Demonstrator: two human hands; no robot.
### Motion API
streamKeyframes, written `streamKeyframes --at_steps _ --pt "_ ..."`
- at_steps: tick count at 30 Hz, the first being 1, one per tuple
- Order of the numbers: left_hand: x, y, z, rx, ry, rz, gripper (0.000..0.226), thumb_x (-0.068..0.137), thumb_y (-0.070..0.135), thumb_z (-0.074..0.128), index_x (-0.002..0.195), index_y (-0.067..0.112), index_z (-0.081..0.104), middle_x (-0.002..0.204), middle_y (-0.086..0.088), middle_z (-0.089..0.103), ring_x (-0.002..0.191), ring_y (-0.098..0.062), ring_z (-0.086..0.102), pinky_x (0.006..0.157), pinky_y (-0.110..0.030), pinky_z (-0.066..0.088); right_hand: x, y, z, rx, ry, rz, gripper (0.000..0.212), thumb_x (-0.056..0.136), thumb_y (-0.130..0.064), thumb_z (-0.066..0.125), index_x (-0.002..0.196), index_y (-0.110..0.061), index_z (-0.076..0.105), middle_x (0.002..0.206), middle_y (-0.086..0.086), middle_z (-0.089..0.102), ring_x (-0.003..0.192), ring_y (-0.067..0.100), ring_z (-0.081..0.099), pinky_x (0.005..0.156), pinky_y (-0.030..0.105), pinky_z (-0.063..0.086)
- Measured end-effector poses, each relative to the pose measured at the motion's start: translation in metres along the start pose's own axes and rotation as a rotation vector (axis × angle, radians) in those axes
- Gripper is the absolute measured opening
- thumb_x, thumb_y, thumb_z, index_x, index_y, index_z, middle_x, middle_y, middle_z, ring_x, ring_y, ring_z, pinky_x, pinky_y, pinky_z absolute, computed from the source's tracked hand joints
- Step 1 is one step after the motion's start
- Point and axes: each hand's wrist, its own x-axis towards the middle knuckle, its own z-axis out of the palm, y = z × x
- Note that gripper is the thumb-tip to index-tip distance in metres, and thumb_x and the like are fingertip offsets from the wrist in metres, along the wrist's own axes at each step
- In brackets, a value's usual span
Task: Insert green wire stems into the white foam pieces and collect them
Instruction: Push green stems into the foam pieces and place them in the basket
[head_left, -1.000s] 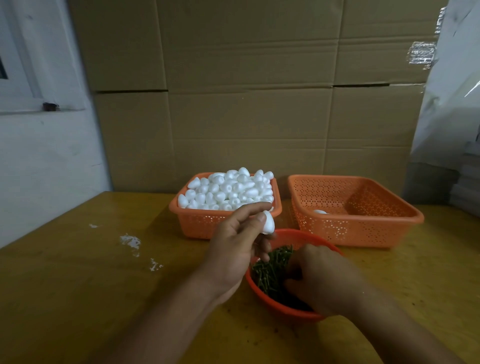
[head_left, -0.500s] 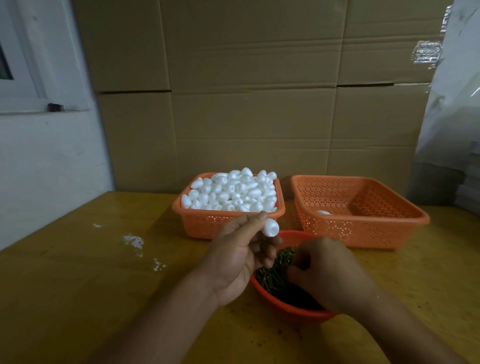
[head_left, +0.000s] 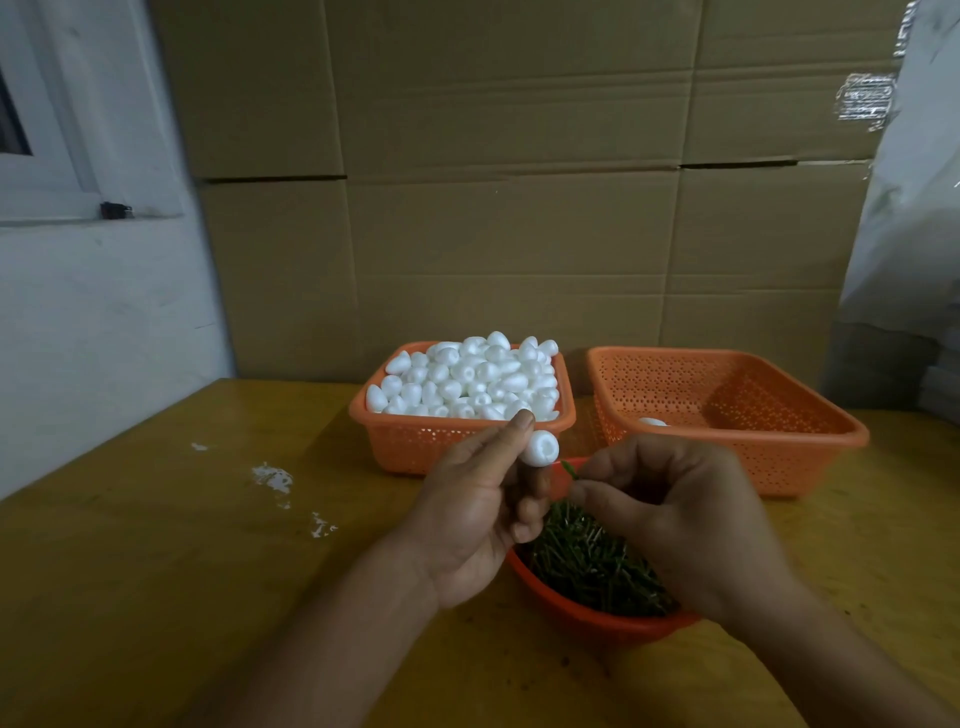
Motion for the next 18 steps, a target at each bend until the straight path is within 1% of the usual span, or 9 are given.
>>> streamKeyframes --at_steps 2,4,6,9,14,18 --pt "-0.0004 0.0006 -0.0002 0.005 -0.004 0.002 0.029 0.093 0.044 0.063 0.079 0.020 0.069 0.067 -0.003 0.054 0.051 -0.009 0.046 0.043 -0.020 0.035 -0.0011 -0.0016 0.0007 0.013 0.024 -0.015 0.012 0.079 -0.009 0.082 0.075 -0.019 0.076 0.060 -0.005 0.071 0.044 0.001 0.056 0.044 0.014 0.042" --pt "-0.0006 0.0005 -0.0002 0.011 -0.007 0.005 0.029 0.092 0.045 0.063 0.080 0.019 0.067 0.066 -0.003 0.053 0.051 -0.009 0.045 0.043 -0.020 0.034 -0.0018 -0.0027 0.0009 0.001 0.048 -0.033 0.014 0.081 -0.009 0.080 0.076 -0.022 0.077 0.062 -0.005 0.072 0.046 0.005 0.059 0.044 0.020 0.047" --pt "-0.0010 0.0002 0.0004 0.023 -0.010 0.008 0.031 0.090 0.046 0.064 0.080 0.017 0.065 0.065 -0.002 0.052 0.050 -0.009 0.043 0.042 -0.020 0.033 -0.0022 -0.0033 0.0011 -0.015 0.064 -0.053 0.016 0.082 -0.010 0.079 0.077 -0.024 0.076 0.065 -0.005 0.073 0.048 0.006 0.062 0.046 0.024 0.051" --pt "-0.0017 -0.0001 0.0012 0.032 -0.019 0.016 0.032 0.090 0.046 0.063 0.080 0.016 0.063 0.063 -0.002 0.050 0.048 -0.009 0.041 0.041 -0.020 0.030 -0.0027 -0.0035 0.0015 -0.030 0.059 -0.076 0.015 0.082 -0.011 0.079 0.080 -0.025 0.077 0.067 -0.008 0.073 0.051 0.005 0.064 0.048 0.023 0.052" --pt "-0.0028 0.0004 0.0017 0.043 -0.034 0.018 0.033 0.089 0.046 0.063 0.082 0.014 0.060 0.060 -0.002 0.046 0.044 -0.009 0.037 0.038 -0.018 0.028 -0.0016 0.0000 0.0018 -0.007 0.054 -0.097 0.015 0.083 -0.011 0.078 0.081 -0.025 0.077 0.068 -0.008 0.074 0.052 0.001 0.063 0.049 0.016 0.048" --pt "-0.0036 -0.0003 0.0032 0.082 -0.027 0.040 0.035 0.084 0.049 0.065 0.076 0.015 0.062 0.058 -0.003 0.044 0.041 -0.008 0.034 0.035 -0.018 0.024 -0.0026 0.0018 0.0011 -0.043 0.029 -0.143 0.012 0.085 -0.013 0.077 0.084 -0.025 0.077 0.068 -0.009 0.073 0.051 0.002 0.060 0.047 0.015 0.044"
